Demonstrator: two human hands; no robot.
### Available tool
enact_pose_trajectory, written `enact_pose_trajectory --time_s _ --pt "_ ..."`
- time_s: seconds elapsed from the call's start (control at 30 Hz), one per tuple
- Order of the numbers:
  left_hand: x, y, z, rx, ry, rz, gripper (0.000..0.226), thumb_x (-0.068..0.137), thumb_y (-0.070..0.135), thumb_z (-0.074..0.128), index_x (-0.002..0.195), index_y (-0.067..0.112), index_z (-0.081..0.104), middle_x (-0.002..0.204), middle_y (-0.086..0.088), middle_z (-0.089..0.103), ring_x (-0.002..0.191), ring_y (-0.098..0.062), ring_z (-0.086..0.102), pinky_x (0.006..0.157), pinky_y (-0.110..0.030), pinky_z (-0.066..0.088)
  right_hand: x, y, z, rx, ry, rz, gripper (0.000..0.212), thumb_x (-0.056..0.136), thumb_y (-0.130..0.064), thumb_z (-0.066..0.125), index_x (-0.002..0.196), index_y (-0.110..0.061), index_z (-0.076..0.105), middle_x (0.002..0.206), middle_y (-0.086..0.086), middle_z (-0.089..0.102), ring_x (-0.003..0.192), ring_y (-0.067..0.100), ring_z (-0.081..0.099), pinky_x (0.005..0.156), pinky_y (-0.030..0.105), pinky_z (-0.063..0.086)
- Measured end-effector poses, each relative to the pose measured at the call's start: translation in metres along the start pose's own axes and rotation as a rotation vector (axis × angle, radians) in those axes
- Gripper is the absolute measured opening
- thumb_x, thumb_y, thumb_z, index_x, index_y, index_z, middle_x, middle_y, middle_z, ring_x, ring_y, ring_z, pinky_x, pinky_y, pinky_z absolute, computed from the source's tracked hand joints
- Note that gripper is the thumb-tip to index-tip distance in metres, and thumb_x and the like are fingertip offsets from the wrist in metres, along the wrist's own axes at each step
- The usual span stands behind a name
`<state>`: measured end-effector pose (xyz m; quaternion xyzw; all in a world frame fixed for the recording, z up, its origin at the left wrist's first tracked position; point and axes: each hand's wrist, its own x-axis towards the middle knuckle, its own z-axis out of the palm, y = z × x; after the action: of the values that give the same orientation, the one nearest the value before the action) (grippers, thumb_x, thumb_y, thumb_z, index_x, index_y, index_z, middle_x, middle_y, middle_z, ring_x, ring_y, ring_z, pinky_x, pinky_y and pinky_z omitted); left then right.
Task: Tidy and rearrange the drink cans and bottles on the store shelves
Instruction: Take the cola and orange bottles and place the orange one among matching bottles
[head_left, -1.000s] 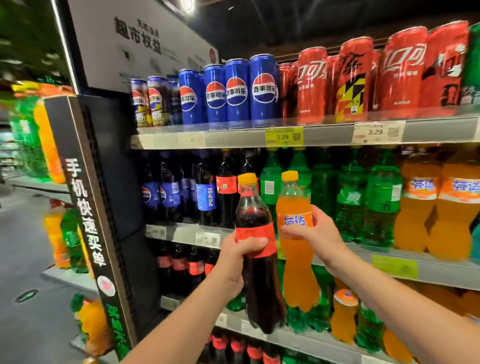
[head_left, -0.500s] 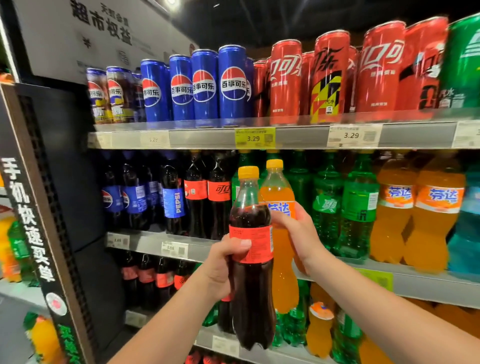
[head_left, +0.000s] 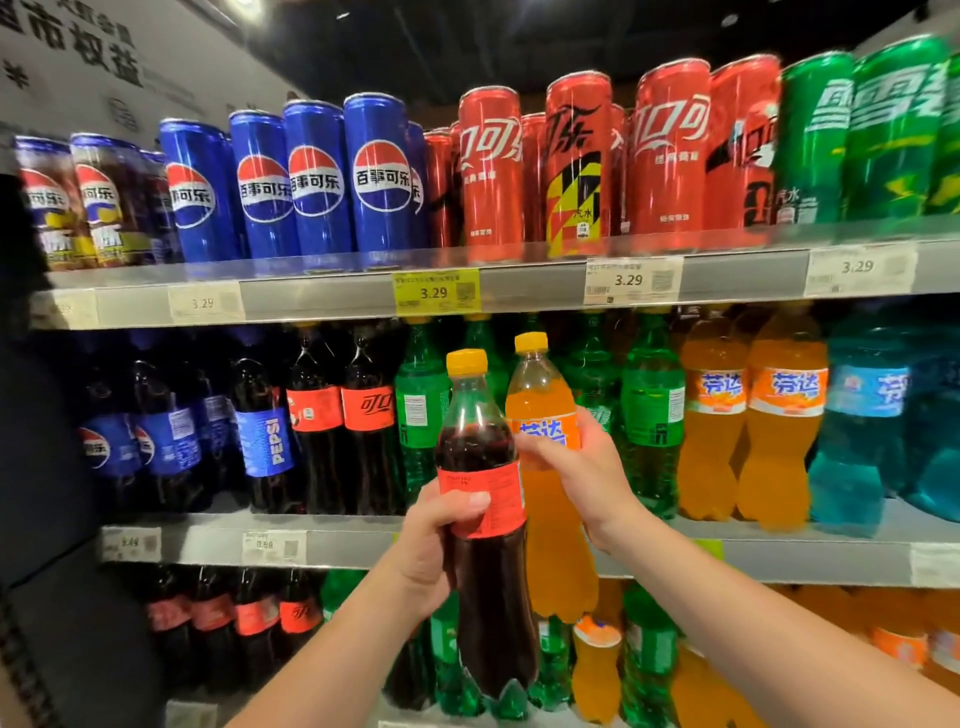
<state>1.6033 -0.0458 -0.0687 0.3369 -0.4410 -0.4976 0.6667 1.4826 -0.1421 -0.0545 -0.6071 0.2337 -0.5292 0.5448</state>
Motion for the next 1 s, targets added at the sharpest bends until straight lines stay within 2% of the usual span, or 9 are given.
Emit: enact_pose_trajectory --time_s 0.13,0.23,0.4,0.47,0.53,0.6,0.67,0.77,1.0 --pt "0.008 -0.001 -0.007 0.015 -0.032 0.001 0.064 0.011 0.04 0.088 0.067 0.013 0.076 0.063 -0.006 0.069 0.056 -0.018 0.065 0.057 -0.028 0.054 0.003 0.004 -0.011 0.006 0.081 0.002 0.031 0.078 -0.006 0.074 0.103 -0.017 0.059 0.09 0.002 0.07 0.074 0.011 0.067 0.061 0.019 0.051" --pt "0.015 -0.006 -0.01 0.052 -0.061 -0.025 0.065 0.011 0.043 0.087 0.067 0.012 0.076 0.063 -0.007 0.068 0.057 -0.019 0.064 0.063 -0.03 0.052 -0.004 0.007 -0.024 0.015 0.102 0.007 0.037 0.07 -0.017 0.079 0.102 -0.019 0.059 0.089 0.0 0.069 0.074 0.009 0.067 0.062 0.021 0.051" --pt "0.027 -0.023 0.005 0.028 -0.158 -0.104 0.057 0.012 0.033 0.083 0.065 0.012 0.076 0.061 -0.006 0.069 0.053 -0.017 0.065 0.056 -0.023 0.054 -0.011 0.006 -0.044 -0.036 0.151 0.001 0.044 0.061 -0.024 0.075 0.102 -0.021 0.06 0.09 0.0 0.07 0.076 0.008 0.068 0.062 0.02 0.052" --pt "0.032 -0.031 0.012 0.015 -0.21 -0.137 0.063 0.012 0.039 0.086 0.067 0.01 0.076 0.064 -0.008 0.069 0.055 -0.018 0.065 0.058 -0.025 0.054 -0.016 0.004 -0.053 -0.039 0.174 -0.014 0.045 0.06 -0.024 0.074 0.103 -0.02 0.061 0.089 0.0 0.071 0.076 0.009 0.068 0.061 0.019 0.052" --pt "0.035 -0.039 0.02 0.012 -0.268 -0.168 0.059 0.015 0.034 0.085 0.068 0.01 0.076 0.064 -0.009 0.069 0.056 -0.019 0.065 0.058 -0.026 0.054 -0.023 0.002 -0.065 -0.034 0.205 -0.029 0.045 0.059 -0.022 0.074 0.102 -0.019 0.061 0.088 0.0 0.071 0.074 0.007 0.068 0.06 0.018 0.051" --pt "0.037 -0.045 0.029 -0.017 -0.316 -0.21 0.048 0.019 0.023 0.078 0.065 0.009 0.076 0.062 -0.009 0.069 0.053 -0.018 0.066 0.056 -0.024 0.054 -0.03 -0.001 -0.076 -0.051 0.23 -0.041 0.053 0.055 -0.025 0.079 0.104 -0.018 0.06 0.09 0.002 0.072 0.076 0.008 0.069 0.062 0.019 0.052" --pt "0.039 -0.053 0.039 -0.038 -0.359 -0.244 0.054 0.014 0.026 0.081 0.064 0.007 0.076 0.061 -0.01 0.07 0.052 -0.019 0.066 0.055 -0.024 0.054 -0.037 -0.003 -0.088 -0.072 0.258 -0.044 0.06 0.052 -0.031 0.081 0.107 -0.019 0.06 0.094 0.003 0.073 0.082 0.013 0.07 0.066 0.023 0.053" --pt "0.04 -0.062 0.058 -0.041 -0.417 -0.267 0.065 0.008 0.038 0.087 0.065 0.008 0.076 0.062 -0.01 0.07 0.053 -0.019 0.066 0.056 -0.025 0.055 -0.047 -0.007 -0.11 -0.07 0.324 -0.058 0.049 0.058 -0.022 0.077 0.104 -0.019 0.06 0.089 -0.001 0.073 0.079 0.012 0.069 0.065 0.022 0.053" --pt "0.039 -0.085 0.119 -0.089 -0.482 -0.264 0.061 0.008 0.034 0.088 0.061 0.007 0.075 0.056 -0.009 0.067 0.046 -0.019 0.063 0.045 -0.025 0.052 -0.059 -0.023 -0.174 -0.066 0.36 -0.089 0.044 0.056 -0.015 0.074 0.099 -0.015 0.062 0.081 -0.001 0.073 0.07 0.011 0.067 0.062 0.022 0.054"
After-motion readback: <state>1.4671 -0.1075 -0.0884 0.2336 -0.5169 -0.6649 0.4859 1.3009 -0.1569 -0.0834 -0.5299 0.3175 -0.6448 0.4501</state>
